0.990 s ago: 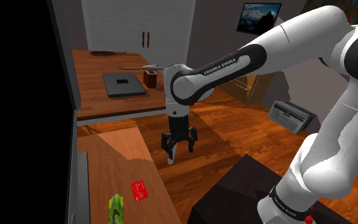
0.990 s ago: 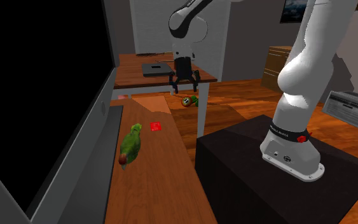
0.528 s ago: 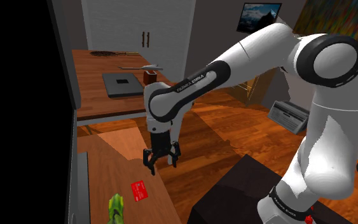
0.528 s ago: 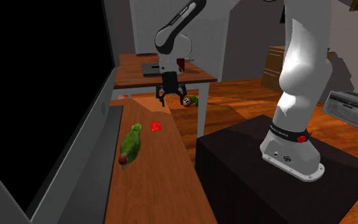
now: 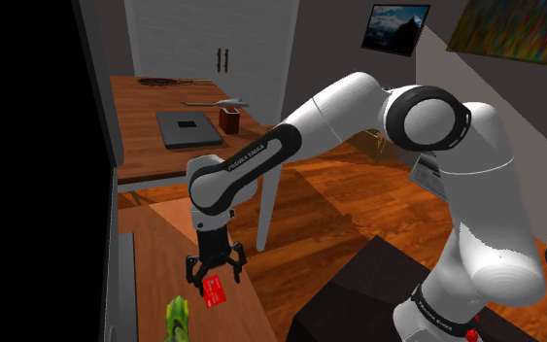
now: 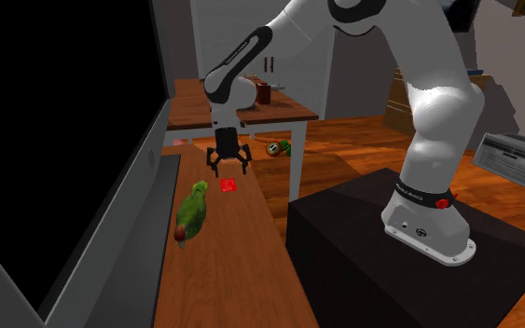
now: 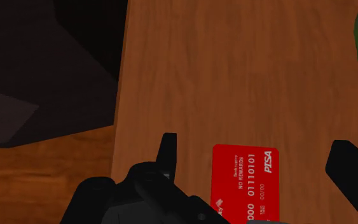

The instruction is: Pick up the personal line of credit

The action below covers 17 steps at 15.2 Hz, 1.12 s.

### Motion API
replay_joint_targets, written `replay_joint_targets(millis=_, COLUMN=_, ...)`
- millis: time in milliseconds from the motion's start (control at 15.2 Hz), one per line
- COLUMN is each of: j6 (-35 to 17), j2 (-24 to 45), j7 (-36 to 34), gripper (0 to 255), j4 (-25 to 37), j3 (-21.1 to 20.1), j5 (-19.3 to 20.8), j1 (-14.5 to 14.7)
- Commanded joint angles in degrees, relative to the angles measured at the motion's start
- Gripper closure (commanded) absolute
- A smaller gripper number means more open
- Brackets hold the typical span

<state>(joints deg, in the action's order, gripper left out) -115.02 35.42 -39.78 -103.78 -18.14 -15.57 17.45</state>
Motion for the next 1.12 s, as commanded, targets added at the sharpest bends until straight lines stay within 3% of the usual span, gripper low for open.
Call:
replay_joint_targets(millis=0, j6=0.1, j2=2.6, j7=-0.5, gripper=0, j4=2.4, j3=0.0, j5=0.1, j1=0.6)
replay_joint_targets(millis=594, j6=-3.2, j2=7.1, j7=0.5, gripper=0, j4=3.3, j3=0.7, j5=0.6, j1=1.3)
replay_joint_targets(millis=660, j6=-3.1, j2=7.1, j7=0.5, gripper=255, j4=3.5, j3=0.7, j5=0.7, j1=1.3)
replay_joint_targets(millis=1056, j6=-3.3, j2=7.2, j7=0.4, gripper=255, j4=3.4, j3=0.6, j5=0.6, j1=1.4)
